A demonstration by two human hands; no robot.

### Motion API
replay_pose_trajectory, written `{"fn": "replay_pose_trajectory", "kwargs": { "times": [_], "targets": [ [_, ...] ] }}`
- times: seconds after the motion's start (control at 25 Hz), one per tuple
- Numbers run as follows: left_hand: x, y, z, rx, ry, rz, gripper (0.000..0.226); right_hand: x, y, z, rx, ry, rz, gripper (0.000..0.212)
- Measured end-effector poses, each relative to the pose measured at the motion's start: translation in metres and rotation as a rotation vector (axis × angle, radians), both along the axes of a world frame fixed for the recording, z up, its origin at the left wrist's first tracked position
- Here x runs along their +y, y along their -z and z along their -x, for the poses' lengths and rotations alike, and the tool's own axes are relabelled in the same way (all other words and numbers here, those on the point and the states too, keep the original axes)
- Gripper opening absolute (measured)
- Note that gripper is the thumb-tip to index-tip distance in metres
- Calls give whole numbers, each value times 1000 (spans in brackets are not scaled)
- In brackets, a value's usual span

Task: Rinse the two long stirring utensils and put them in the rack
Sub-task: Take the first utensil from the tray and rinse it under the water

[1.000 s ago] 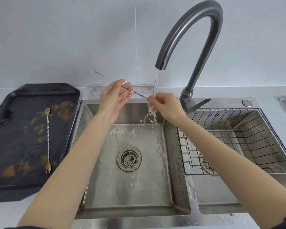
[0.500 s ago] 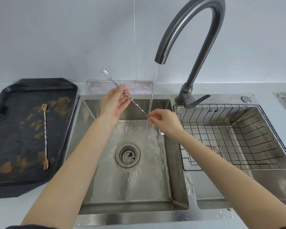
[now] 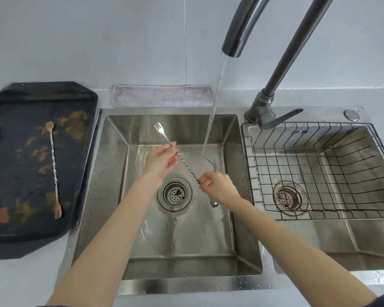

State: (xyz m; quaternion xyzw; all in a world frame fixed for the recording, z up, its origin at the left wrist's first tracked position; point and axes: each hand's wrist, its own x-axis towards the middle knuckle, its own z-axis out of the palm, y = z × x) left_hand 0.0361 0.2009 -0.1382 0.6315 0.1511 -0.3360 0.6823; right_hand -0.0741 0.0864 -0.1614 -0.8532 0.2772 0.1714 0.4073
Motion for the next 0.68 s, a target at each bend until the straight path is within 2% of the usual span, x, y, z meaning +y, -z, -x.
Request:
{"fn": "replay_pose_trajectory", "kwargs": {
  "times": [0.28,0.4,0.52,0.6,0.68],
  "targets": [
    [4,48,9,245,7,-78,37,3,42,8,194,-35,7,26],
    [5,63,15,341,52,-89,35,2,58,12,267,-58,48,25],
    [6,78,18,422,40,-97,19,3,71,14,331,-105,72,25],
    [6,89,19,447,25,-116,21,5,78,14,361,-127,86,25],
    [7,96,19,453,30,-128,33,6,83,14,376,-137,96,25]
  ]
}}
